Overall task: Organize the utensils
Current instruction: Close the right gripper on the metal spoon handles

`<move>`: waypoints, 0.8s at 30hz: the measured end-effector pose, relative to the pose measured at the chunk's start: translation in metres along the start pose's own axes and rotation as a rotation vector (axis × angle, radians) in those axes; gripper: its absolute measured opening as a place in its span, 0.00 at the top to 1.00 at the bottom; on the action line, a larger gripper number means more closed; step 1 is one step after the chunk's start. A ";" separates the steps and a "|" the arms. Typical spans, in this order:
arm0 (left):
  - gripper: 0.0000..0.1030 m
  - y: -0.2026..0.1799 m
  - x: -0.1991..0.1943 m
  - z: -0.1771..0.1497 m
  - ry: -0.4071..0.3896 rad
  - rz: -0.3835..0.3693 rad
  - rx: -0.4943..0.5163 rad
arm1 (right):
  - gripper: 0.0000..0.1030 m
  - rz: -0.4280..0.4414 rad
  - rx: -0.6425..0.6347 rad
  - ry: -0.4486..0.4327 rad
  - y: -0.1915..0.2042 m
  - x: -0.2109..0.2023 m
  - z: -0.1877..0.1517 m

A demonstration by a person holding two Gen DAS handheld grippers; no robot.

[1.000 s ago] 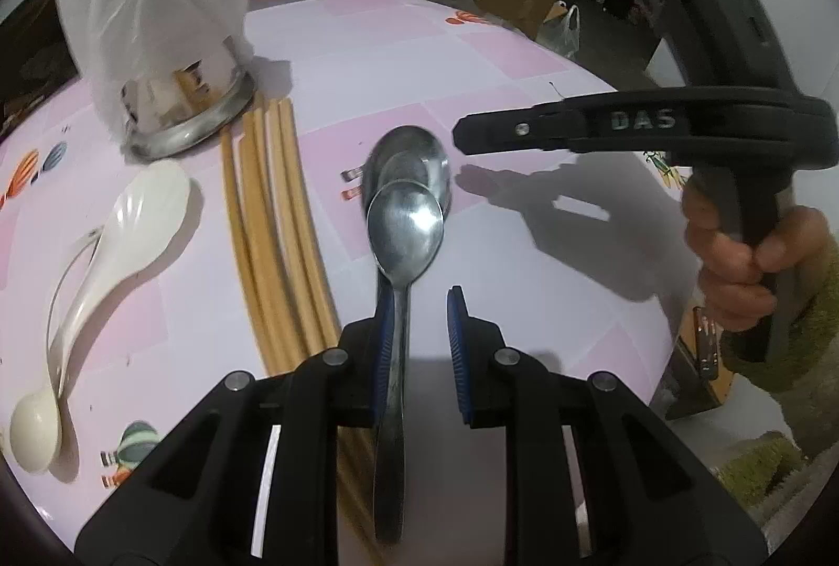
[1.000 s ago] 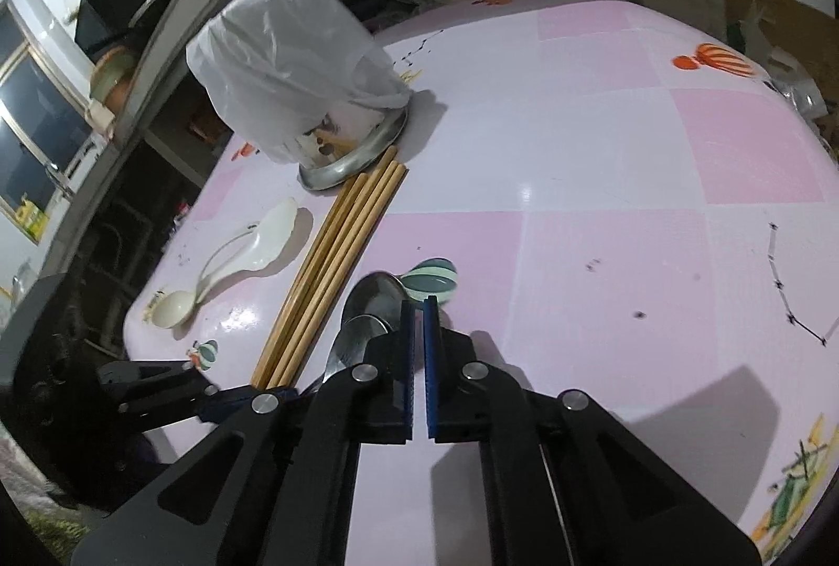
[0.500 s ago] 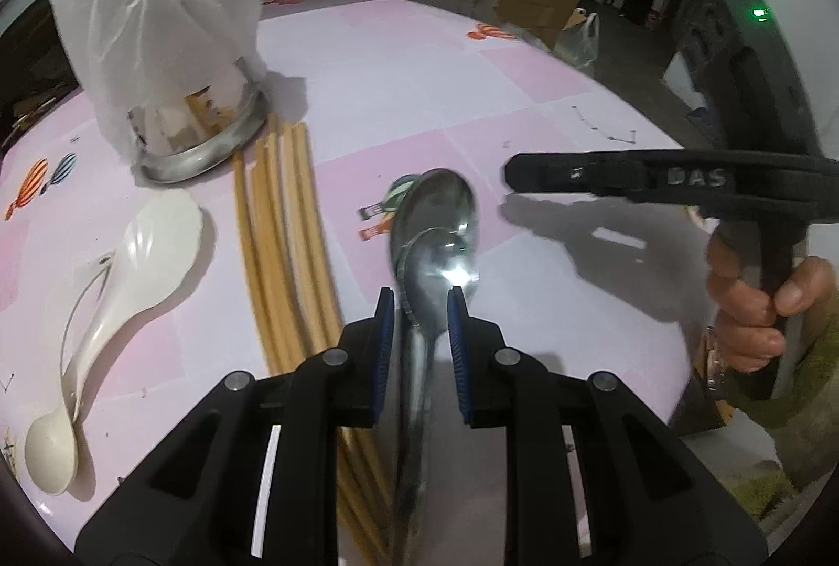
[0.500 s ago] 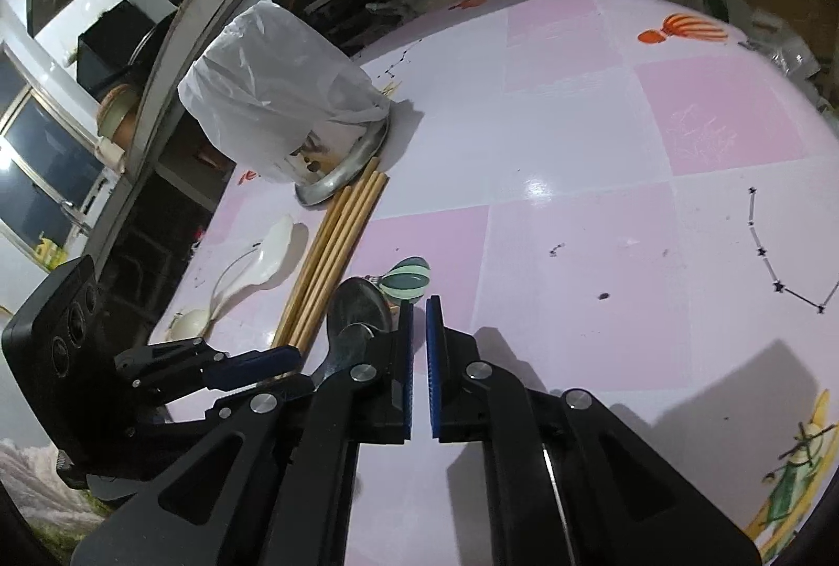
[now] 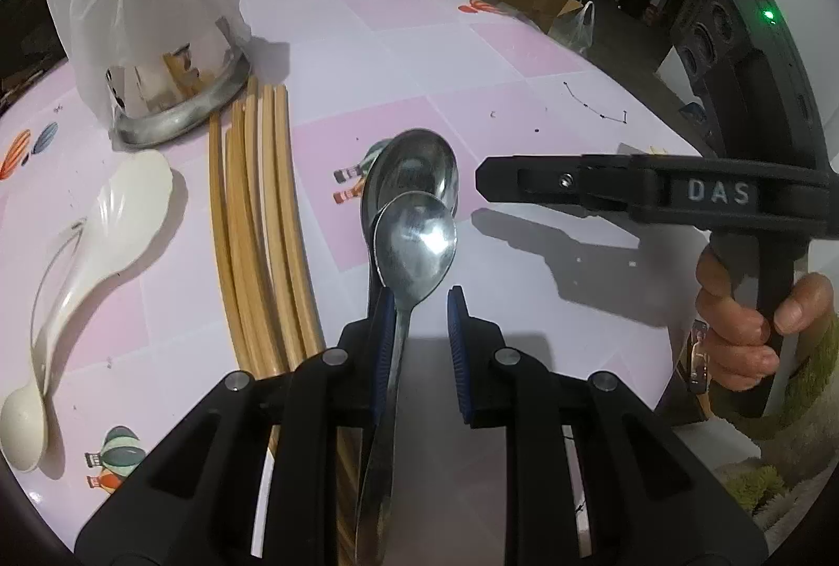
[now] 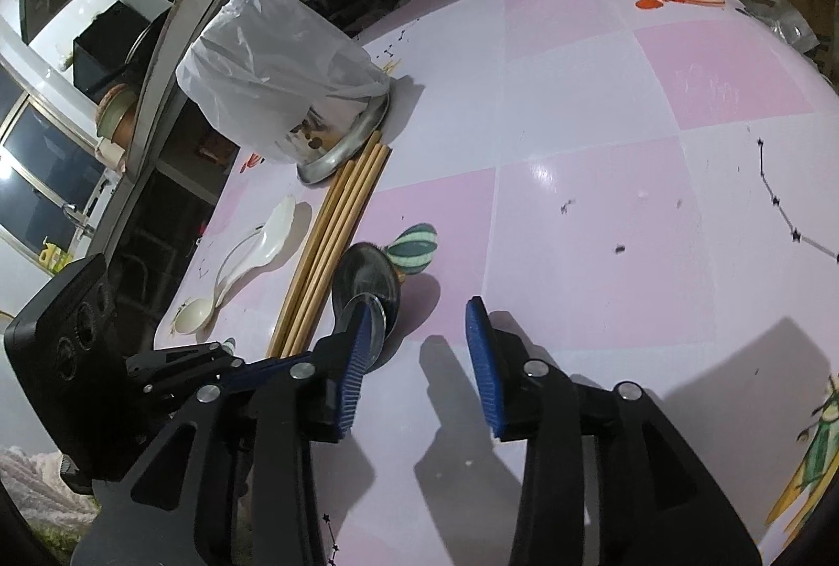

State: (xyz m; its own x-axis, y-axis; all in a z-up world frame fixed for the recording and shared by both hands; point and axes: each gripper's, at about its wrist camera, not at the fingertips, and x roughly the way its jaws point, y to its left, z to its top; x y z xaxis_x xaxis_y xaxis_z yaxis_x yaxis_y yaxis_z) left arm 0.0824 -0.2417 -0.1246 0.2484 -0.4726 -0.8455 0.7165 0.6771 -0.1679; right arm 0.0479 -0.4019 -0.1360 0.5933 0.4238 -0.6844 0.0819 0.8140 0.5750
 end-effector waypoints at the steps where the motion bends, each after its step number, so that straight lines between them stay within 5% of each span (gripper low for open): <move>1: 0.81 0.000 0.000 0.000 -0.001 -0.001 -0.001 | 0.62 -0.002 0.006 0.003 -0.001 0.000 -0.002; 18: 0.80 0.007 0.004 -0.002 0.012 -0.125 -0.028 | 0.62 -0.024 -0.025 0.022 0.014 0.006 -0.013; 24: 0.80 0.000 0.005 -0.003 0.004 -0.118 0.010 | 0.72 -0.060 -0.058 0.025 0.018 0.012 -0.011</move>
State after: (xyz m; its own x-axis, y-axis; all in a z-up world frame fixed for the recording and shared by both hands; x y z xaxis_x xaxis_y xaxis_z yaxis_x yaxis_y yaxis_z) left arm 0.0817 -0.2426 -0.1300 0.1593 -0.5469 -0.8219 0.7471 0.6110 -0.2618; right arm 0.0477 -0.3784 -0.1387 0.5686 0.3826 -0.7283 0.0699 0.8596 0.5062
